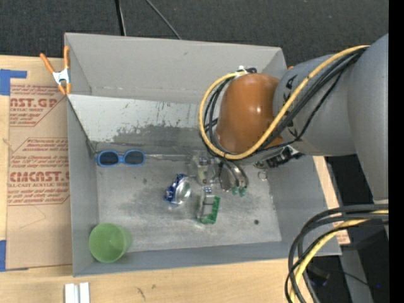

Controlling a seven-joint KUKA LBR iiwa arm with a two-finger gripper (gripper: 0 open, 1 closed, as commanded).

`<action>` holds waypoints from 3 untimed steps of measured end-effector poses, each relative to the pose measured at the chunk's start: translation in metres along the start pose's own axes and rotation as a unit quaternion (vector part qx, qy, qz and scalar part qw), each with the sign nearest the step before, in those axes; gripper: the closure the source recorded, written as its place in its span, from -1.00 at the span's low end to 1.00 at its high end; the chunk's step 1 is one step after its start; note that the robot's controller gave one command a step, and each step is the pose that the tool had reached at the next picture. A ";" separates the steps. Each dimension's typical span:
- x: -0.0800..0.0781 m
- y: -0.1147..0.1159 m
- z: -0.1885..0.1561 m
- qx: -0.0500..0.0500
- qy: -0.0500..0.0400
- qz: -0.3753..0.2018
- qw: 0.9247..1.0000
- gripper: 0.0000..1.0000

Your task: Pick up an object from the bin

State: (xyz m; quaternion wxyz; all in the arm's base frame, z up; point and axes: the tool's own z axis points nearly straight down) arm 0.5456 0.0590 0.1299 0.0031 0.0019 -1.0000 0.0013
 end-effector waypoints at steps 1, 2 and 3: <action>-0.016 0.022 0.061 -0.002 -0.001 0.024 1.000 -1.00; -0.018 0.021 0.058 -0.002 -0.003 0.025 1.000 1.00; -0.029 0.027 -0.072 -0.003 -0.008 0.021 1.000 1.00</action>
Offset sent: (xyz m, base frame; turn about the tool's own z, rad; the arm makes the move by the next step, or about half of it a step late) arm 0.0173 0.0200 -0.0573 0.0495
